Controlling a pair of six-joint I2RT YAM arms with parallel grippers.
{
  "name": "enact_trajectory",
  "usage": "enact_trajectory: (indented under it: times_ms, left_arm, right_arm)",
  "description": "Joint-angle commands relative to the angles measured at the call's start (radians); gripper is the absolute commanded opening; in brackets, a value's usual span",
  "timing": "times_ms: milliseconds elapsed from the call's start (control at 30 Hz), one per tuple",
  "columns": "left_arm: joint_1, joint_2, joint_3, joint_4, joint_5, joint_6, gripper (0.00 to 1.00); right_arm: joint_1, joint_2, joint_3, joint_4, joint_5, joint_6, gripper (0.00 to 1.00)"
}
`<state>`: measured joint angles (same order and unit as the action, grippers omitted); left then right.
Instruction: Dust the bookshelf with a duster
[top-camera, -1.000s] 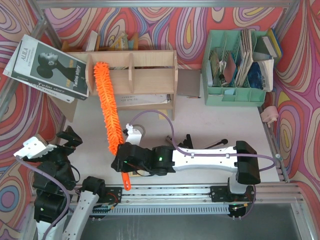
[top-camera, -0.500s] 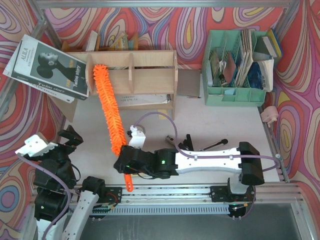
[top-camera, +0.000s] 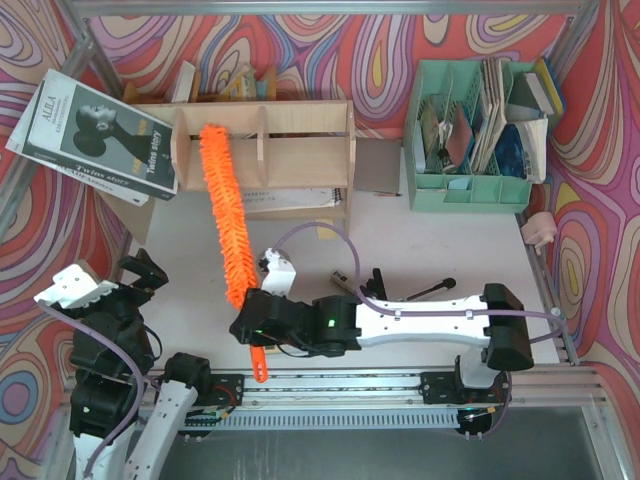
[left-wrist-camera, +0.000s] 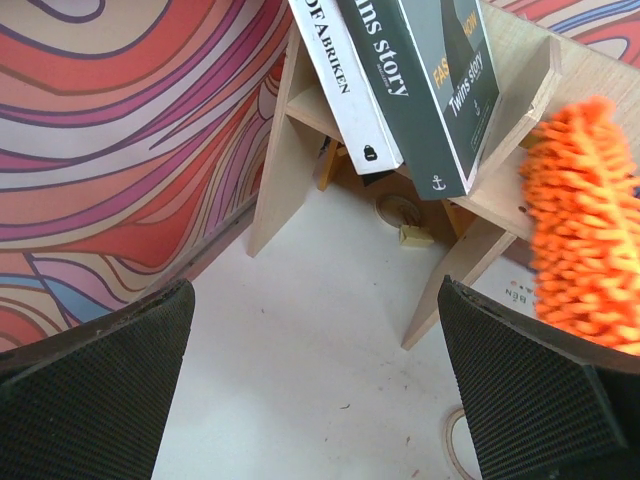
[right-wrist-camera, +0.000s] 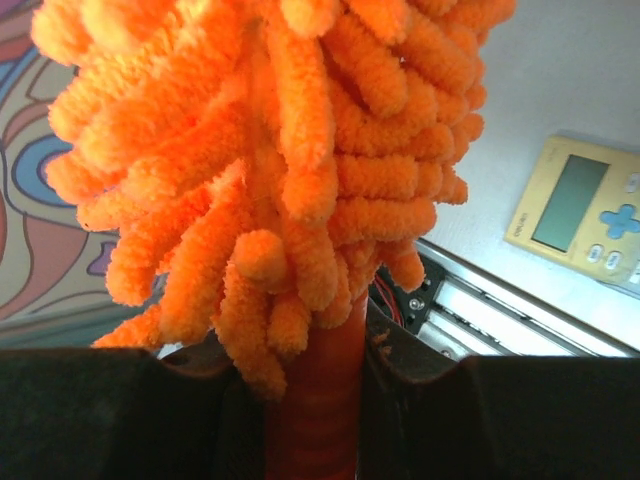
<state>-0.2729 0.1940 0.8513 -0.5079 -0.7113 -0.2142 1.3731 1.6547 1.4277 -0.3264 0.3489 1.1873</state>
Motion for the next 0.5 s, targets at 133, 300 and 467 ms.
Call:
enact_trajectory:
  times_ms: [133, 300, 467]
  left_arm:
    - [0.006, 0.007, 0.016, -0.005, -0.002, -0.004, 0.98]
    - [0.006, 0.007, 0.017, -0.005, 0.002, -0.005, 0.99]
    - [0.006, 0.005, 0.016, -0.005, 0.001, -0.004, 0.99]
  right_arm:
    - [0.008, -0.038, -0.021, 0.042, 0.044, -0.008, 0.00]
    - [0.009, -0.154, -0.130, 0.027, 0.143, 0.094, 0.00]
    - [0.021, -0.168, -0.105, 0.029, 0.178, 0.064, 0.00]
